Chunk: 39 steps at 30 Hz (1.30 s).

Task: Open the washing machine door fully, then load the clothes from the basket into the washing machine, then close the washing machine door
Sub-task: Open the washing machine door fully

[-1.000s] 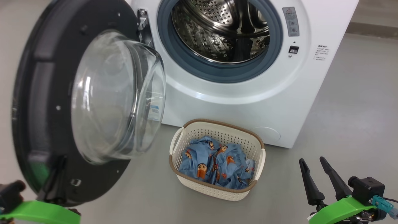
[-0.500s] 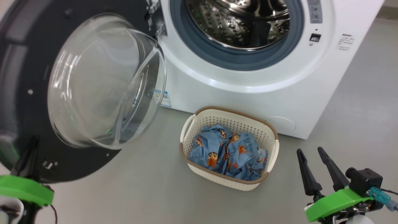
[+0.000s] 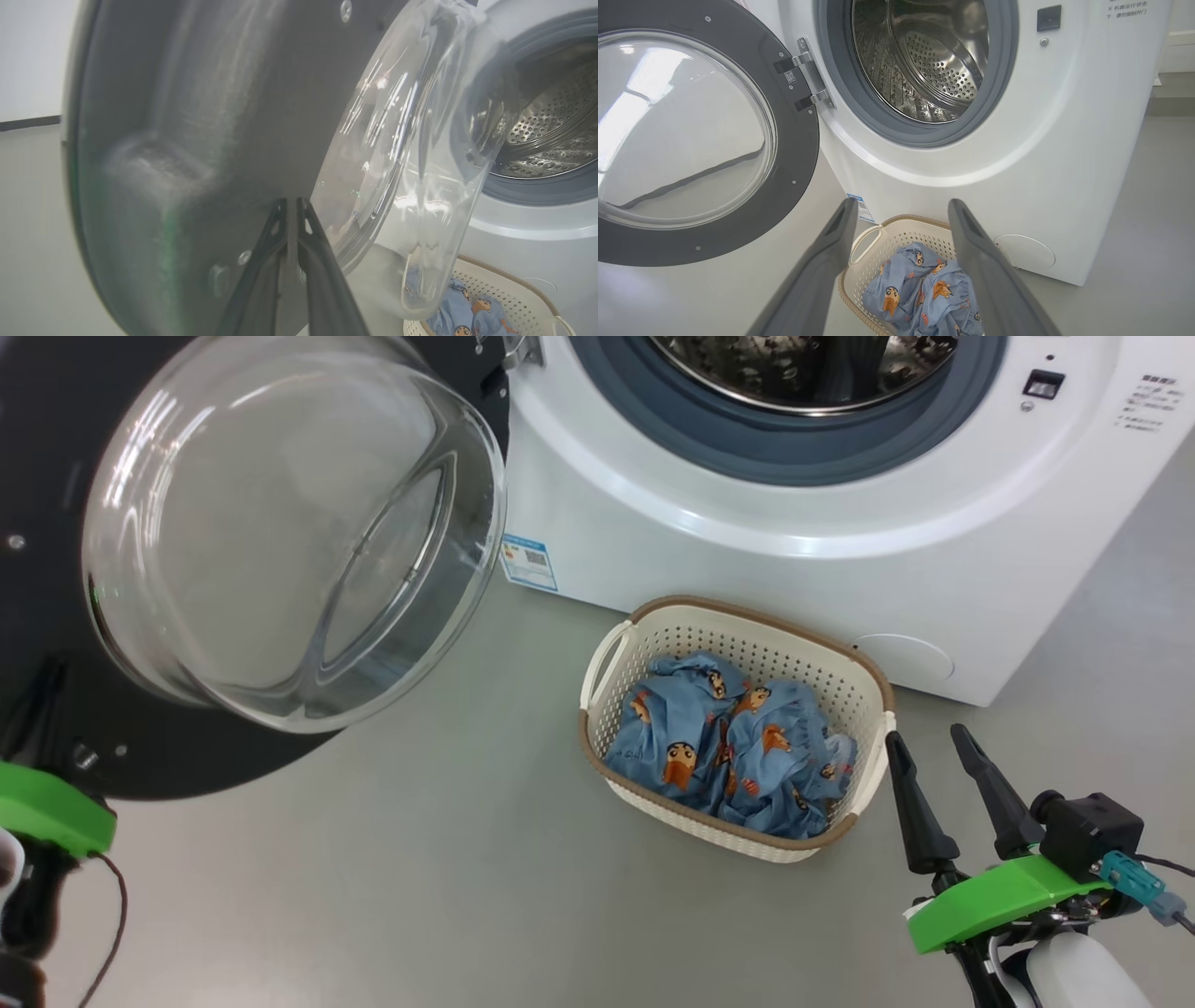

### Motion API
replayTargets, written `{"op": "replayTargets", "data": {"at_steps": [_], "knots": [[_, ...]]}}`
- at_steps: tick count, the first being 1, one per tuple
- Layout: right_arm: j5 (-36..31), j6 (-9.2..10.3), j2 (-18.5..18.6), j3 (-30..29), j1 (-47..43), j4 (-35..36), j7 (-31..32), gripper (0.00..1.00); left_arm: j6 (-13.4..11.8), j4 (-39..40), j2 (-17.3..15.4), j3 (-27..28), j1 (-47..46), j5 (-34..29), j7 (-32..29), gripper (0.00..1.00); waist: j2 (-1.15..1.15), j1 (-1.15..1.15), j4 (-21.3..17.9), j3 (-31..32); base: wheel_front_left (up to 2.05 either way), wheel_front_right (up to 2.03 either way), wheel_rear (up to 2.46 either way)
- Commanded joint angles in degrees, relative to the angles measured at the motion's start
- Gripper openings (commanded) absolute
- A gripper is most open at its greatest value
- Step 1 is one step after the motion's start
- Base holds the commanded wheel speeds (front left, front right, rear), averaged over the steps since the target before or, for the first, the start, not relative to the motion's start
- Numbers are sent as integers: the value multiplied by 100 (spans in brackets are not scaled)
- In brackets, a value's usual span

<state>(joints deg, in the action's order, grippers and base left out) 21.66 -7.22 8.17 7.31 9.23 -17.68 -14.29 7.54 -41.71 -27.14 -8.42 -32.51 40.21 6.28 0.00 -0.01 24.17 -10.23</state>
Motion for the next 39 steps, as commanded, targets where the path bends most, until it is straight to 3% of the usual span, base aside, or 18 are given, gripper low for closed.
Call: {"op": "replayTargets", "data": {"at_steps": [1,15,26,39], "knots": [[-30,-26,-24,127,181,86,-71,100,-15,-48,-458,180,-384,2,97,0,0,1,75,-92,0,0,0],[-100,-26,-157,206,441,-5,-71,100,-6,-1167,-1000,-530,-1428,311,348,0,0,1,32,-353,0,0,0],[-45,-26,-175,244,477,-50,-71,100,-6,-1759,-1155,-959,-1815,585,482,0,0,1,-100,-318,0,0,0],[-39,-26,-182,202,401,-11,-71,100,-6,-1908,-1209,-1415,-1780,941,563,0,0,1,-106,-230,0,0,0]]}}
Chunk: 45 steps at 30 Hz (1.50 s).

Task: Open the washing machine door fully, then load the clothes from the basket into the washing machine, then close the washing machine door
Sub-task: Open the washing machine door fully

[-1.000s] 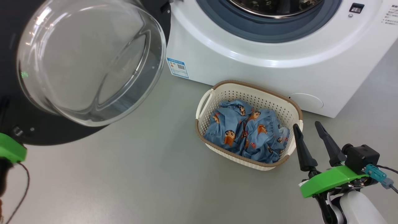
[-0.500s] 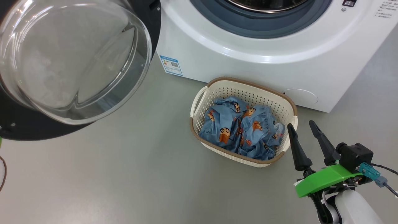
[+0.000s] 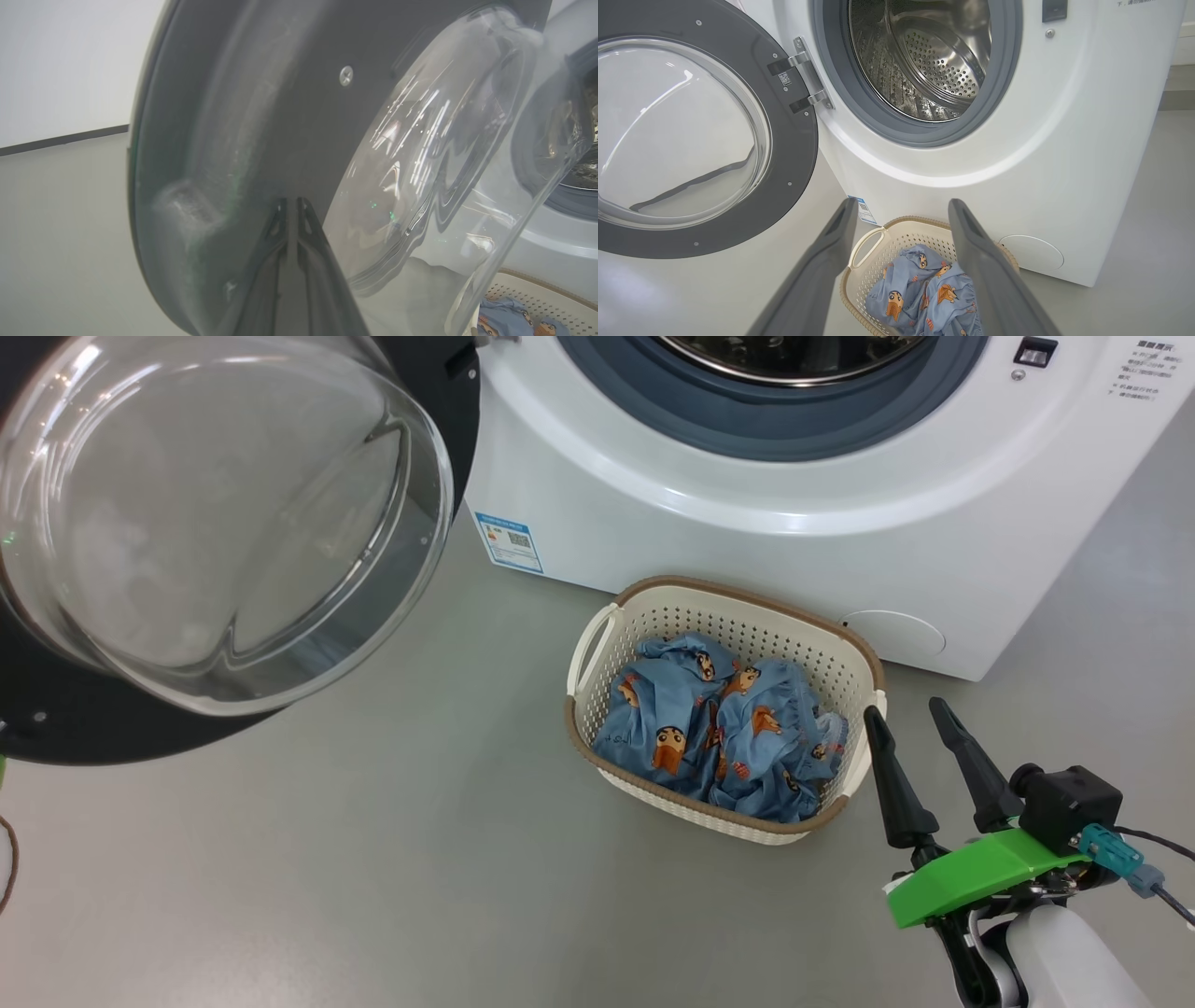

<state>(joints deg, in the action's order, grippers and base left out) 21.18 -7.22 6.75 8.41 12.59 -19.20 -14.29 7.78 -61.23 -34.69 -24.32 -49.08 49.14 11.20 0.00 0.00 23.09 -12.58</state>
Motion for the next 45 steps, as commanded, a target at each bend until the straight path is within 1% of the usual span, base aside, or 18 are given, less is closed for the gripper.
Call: {"op": "replayTargets", "data": {"at_steps": [1,14,20,24,25,26,27,28,31,34,45], "knots": [[12,-26,-37,87,56,144,-71,100,-30,73,-462,131,-95,79,80,0,0,0,4,20,0,0,0],[110,-26,16,67,-135,197,-71,100,-30,708,-620,-329,536,489,296,0,0,0,-44,338,0,0,0],[171,-26,48,79,-272,256,-71,100,-30,1135,-658,-325,970,546,367,0,0,0,-144,509,0,0,0],[201,-26,92,80,-365,308,-71,100,-31,1503,-636,-117,1246,480,376,0,0,0,-240,629,0,0,0],[210,-26,108,85,-393,317,-71,100,-45,1619,-614,-32,1327,441,377,10,0,0,-266,663,0,0,0],[219,-26,124,97,-417,324,-71,100,-72,1742,-591,56,1418,389,377,25,0,0,-300,694,0,0,0],[227,-26,139,108,-441,330,-71,100,-97,1867,-551,138,1523,340,378,65,0,0,-334,734,0,0,0],[237,-26,151,112,-467,339,-71,100,-130,1996,-506,215,1635,283,378,100,0,0,-368,779,0,0,0],[278,-26,188,142,-549,363,-71,100,-231,2376,-390,427,1981,116,378,100,0,0,-490,910,0,0,0],[298,-26,230,172,-588,385,-71,100,-264,2602,-323,563,2200,27,379,100,0,0,-588,978,0,0,0],[444,-26,438,276,-769,505,-71,100,-470,3570,108,1001,3165,-331,379,100,0,0,-1231,1275,0,0,0]]}}
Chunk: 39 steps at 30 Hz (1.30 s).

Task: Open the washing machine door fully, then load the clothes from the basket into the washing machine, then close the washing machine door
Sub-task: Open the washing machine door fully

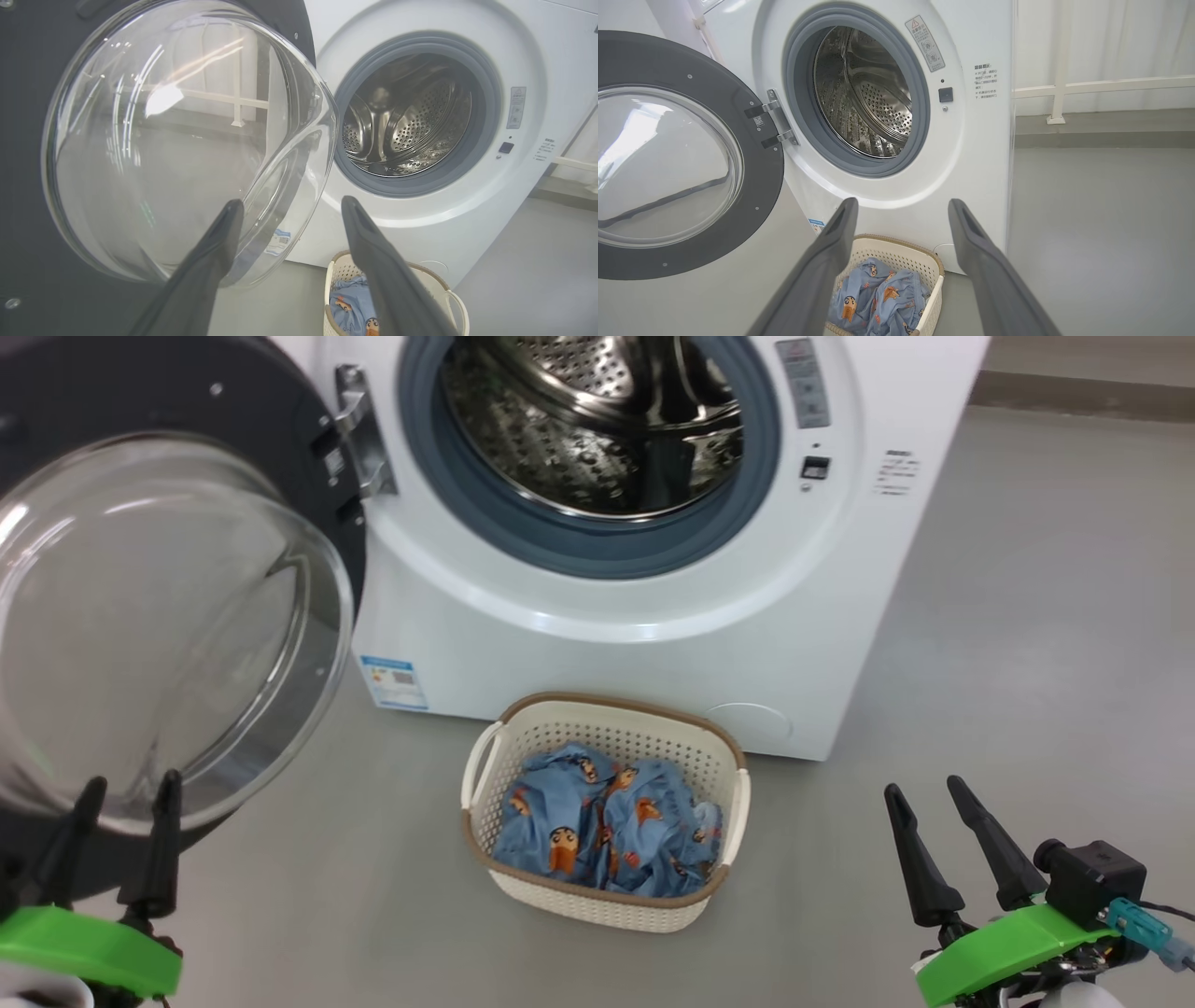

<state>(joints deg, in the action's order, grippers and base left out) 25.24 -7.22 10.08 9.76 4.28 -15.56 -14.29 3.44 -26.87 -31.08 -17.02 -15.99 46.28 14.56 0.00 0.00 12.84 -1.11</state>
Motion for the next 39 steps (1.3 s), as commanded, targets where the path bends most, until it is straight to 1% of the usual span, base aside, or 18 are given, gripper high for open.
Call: {"op": "replayTargets", "data": {"at_steps": [1,12,24,28,32,39], "knots": [[45,-26,124,147,58,152,-71,100,-51,202,-232,304,-81,-67,43,100,0,0,-270,135,0,0,0],[59,-26,278,159,82,238,-71,100,-104,698,16,574,419,-204,43,100,0,0,-913,199,0,0,0],[-11,-26,486,119,109,383,-71,100,-237,1058,409,941,973,-418,43,100,0,0,-1423,306,0,0,0],[-11,-26,541,106,108,421,-71,100,-188,1153,500,1008,1134,-460,43,100,0,0,-1506,311,0,0,0],[-17,-26,560,105,105,443,-71,100,-156,1171,508,1021,1221,-535,43,100,0,0,-1550,314,0,0,0],[-44,-26,562,57,93,479,-71,100,-110,1196,550,967,1340,-857,43,100,0,0,-1579,310,0,0,0]]}}
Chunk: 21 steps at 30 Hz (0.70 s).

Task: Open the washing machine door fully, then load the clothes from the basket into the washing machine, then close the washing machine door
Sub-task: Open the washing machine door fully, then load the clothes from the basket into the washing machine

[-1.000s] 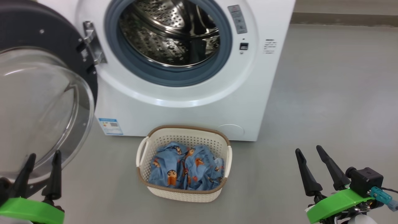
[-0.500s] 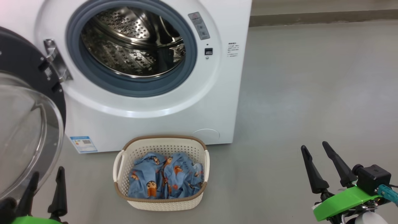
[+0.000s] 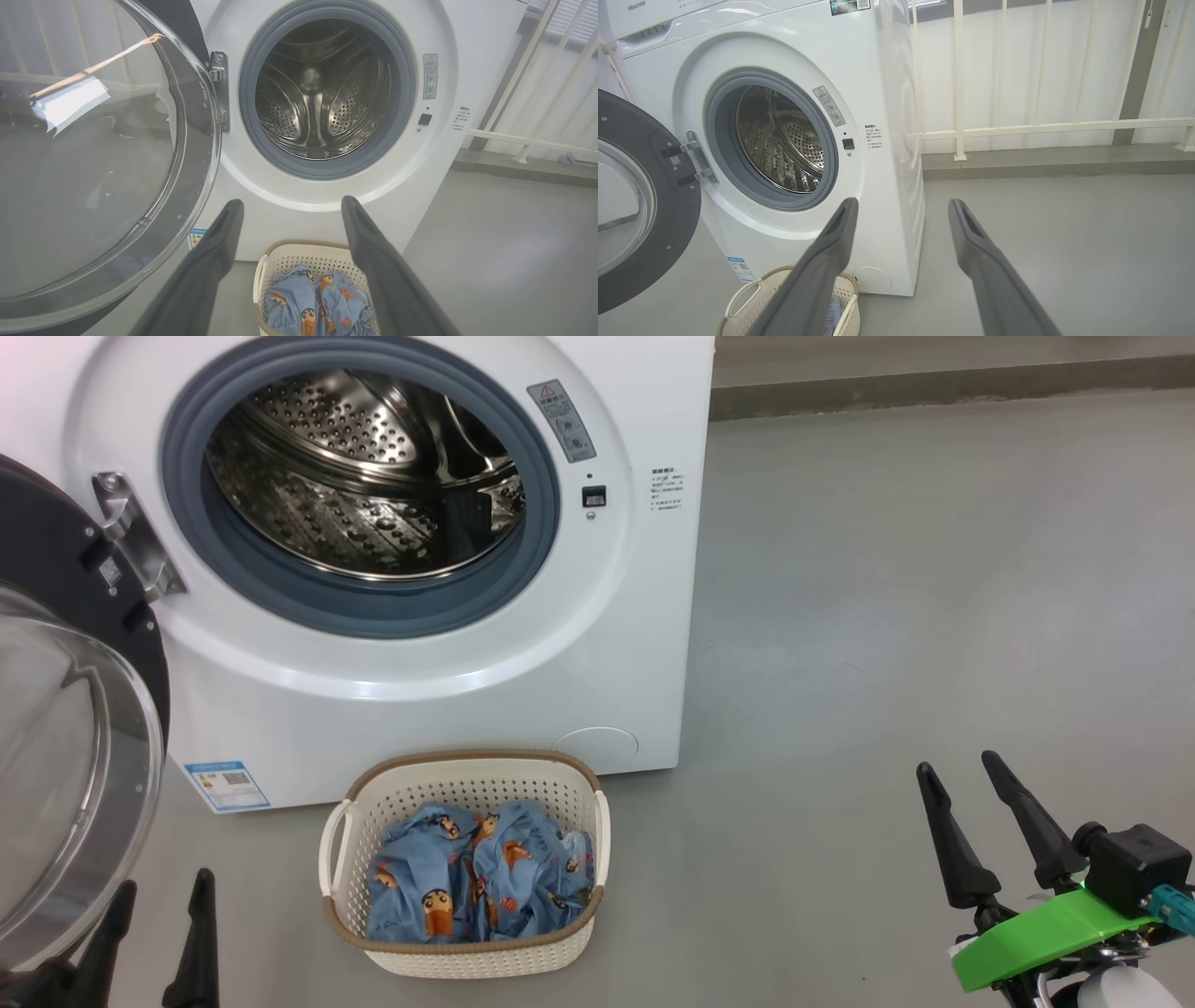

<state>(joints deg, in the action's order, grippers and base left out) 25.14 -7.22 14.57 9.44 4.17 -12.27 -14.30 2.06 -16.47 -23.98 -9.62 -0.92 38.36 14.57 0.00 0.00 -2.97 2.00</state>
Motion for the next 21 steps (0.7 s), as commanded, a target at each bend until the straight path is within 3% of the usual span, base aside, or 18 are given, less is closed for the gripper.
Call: {"op": "replayTargets", "data": {"at_steps": [1,21], "knots": [[-38,-26,110,77,96,153,-70,100,24,146,-145,227,-159,-86,42,100,0,0,7,0,0,0,0],[-62,-26,28,-14,52,164,-70,100,188,148,-24,309,-178,-442,42,100,0,0,106,-19,0,0,0]]}}
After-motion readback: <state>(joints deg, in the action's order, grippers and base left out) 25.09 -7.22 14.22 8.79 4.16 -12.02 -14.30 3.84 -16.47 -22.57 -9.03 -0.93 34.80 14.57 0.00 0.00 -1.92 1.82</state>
